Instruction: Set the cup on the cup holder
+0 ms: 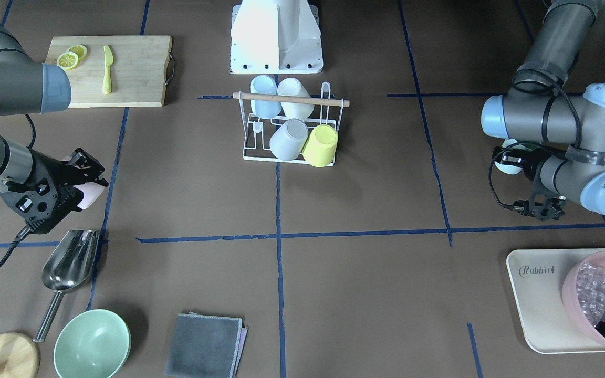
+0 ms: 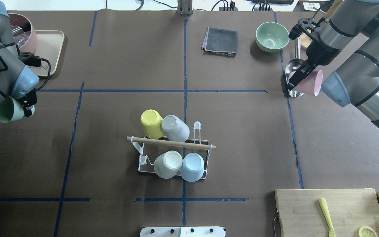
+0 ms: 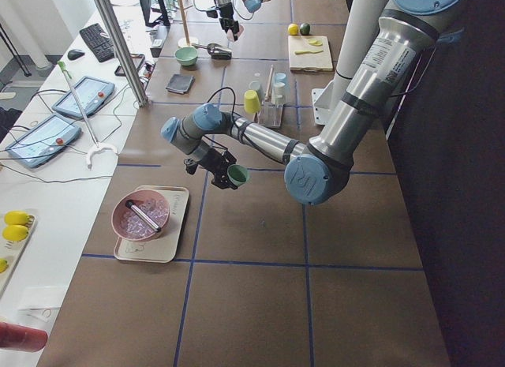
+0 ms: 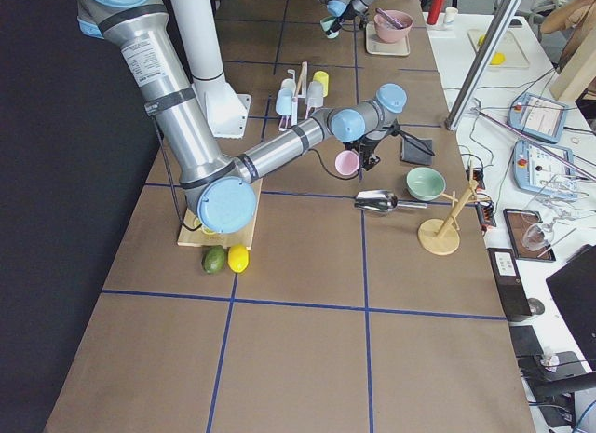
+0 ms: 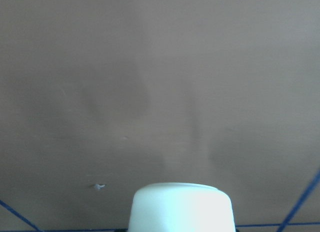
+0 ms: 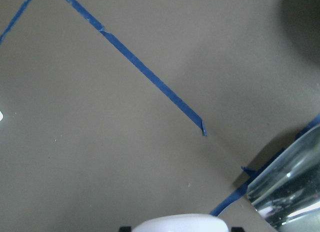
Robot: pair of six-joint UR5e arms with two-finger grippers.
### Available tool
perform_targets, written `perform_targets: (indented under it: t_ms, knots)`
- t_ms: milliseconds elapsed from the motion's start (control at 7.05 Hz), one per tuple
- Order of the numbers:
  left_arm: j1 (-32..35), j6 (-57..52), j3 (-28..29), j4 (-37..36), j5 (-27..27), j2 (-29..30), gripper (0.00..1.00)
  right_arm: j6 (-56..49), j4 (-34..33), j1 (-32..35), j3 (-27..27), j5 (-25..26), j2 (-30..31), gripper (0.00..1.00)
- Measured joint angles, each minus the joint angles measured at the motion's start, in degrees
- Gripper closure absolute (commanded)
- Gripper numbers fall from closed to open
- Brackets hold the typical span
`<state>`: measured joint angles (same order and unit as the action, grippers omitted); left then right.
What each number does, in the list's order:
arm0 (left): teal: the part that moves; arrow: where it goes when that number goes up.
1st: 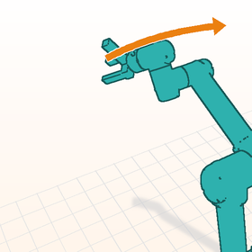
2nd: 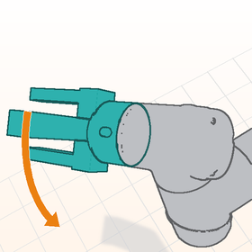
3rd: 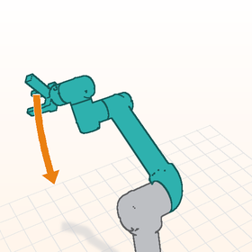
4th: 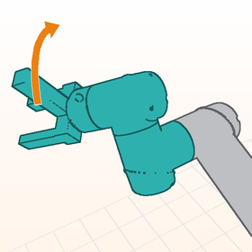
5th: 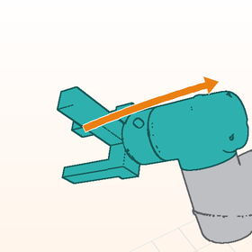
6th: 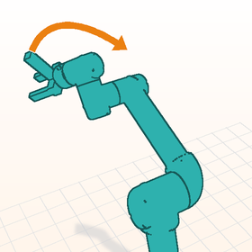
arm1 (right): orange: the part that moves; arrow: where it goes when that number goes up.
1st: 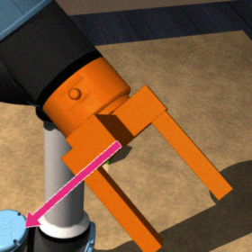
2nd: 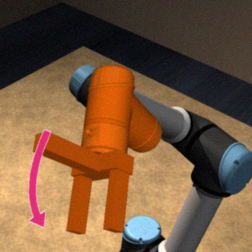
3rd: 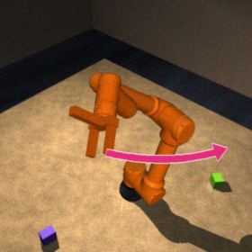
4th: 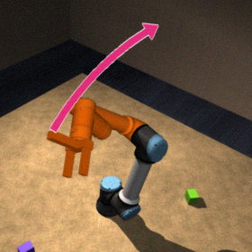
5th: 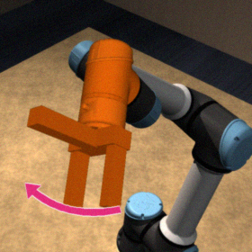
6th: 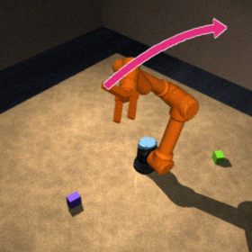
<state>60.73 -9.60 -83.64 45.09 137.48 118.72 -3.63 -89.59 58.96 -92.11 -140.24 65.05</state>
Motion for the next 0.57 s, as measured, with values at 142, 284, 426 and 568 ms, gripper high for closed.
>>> perform_targets:
  t_ms: [142, 284, 426, 568]
  knots:
    - [0.7, 0.09, -3.95, 3.64, -0.03, -0.03, 0.93, -0.13, 3.71, -0.18, 0.28, 0.03, 0.02, 1.0]
    - [1.13, 0.11, -7.07, 8.13, -0.07, -0.02, 0.93, -0.53, 7.41, -0.28, 0.47, 0.07, -0.18, 1.0]
    - [1.29, 0.04, -9.08, 13.22, -0.08, 0.0, 0.93, -1.61, 12.02, -0.29, 1.16, 0.07, -0.32, 1.0]
    - [1.02, 0.16, -10.02, 18.45, -0.03, -0.09, 0.94, -2.33, 15.7, -0.33, 2.01, 0.04, -0.8, 1.0]
